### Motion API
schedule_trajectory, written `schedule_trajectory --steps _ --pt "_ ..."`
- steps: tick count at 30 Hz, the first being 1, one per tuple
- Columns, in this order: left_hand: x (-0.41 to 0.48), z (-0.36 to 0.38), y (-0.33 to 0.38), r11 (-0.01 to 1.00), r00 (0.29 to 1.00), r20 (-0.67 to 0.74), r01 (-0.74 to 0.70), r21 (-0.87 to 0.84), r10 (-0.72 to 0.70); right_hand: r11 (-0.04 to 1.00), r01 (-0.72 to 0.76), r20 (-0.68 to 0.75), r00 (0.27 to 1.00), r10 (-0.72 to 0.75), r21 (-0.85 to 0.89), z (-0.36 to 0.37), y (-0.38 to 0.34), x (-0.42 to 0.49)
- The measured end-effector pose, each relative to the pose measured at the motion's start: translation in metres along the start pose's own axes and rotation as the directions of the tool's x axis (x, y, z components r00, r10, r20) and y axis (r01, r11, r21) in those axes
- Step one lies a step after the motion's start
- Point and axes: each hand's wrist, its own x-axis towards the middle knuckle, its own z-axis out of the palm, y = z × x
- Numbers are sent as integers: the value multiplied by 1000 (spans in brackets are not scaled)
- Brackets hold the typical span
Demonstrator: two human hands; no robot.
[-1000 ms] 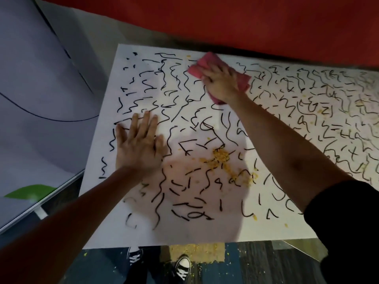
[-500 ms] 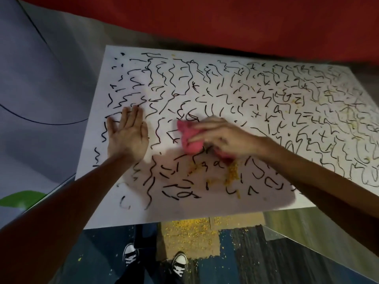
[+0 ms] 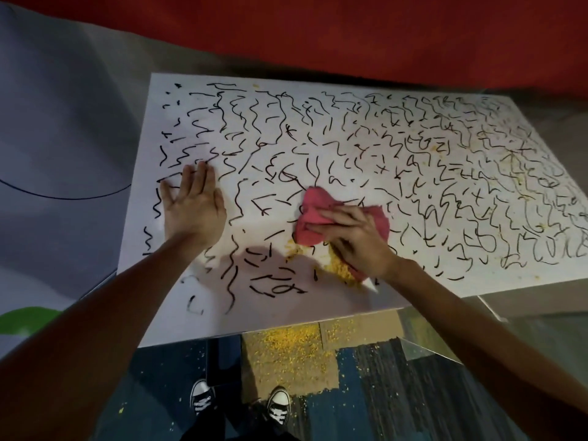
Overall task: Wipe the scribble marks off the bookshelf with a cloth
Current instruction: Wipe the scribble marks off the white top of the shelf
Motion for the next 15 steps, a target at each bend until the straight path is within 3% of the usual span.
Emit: schedule_trajectory --steps 2,4,7,9,10,12,15 --pt "0 -1 1 1000 1000 -4 -6 -7 6 996 19 -18 1000 -18 88 -15 -1 0" --pt "0 -1 1 1000 1000 -6 -10 -15 9 979 -149 -106 981 165 141 -38 14 0" --pt "0 0 1 1000 1000 -17 -12 -6 12 823 -568 -119 818 563 -7 -54 54 -18" --pt "0 0 2 1000 1000 -19 -8 2 8 689 -703 -59 706 705 -179 -47 60 -24" --pt "1 0 1 1000 1000 -17 -6 5 6 670 -714 -43 690 722 -202 -41 54 -19" --pt "1 1 1 1000 1000 -14 4 1 -4 714 -667 -25 734 678 -215 -26 36 5" --pt "1 1 2 1000 1000 -10 -1 -7 1 867 -462 53 877 478 -190 -5 -7 42"
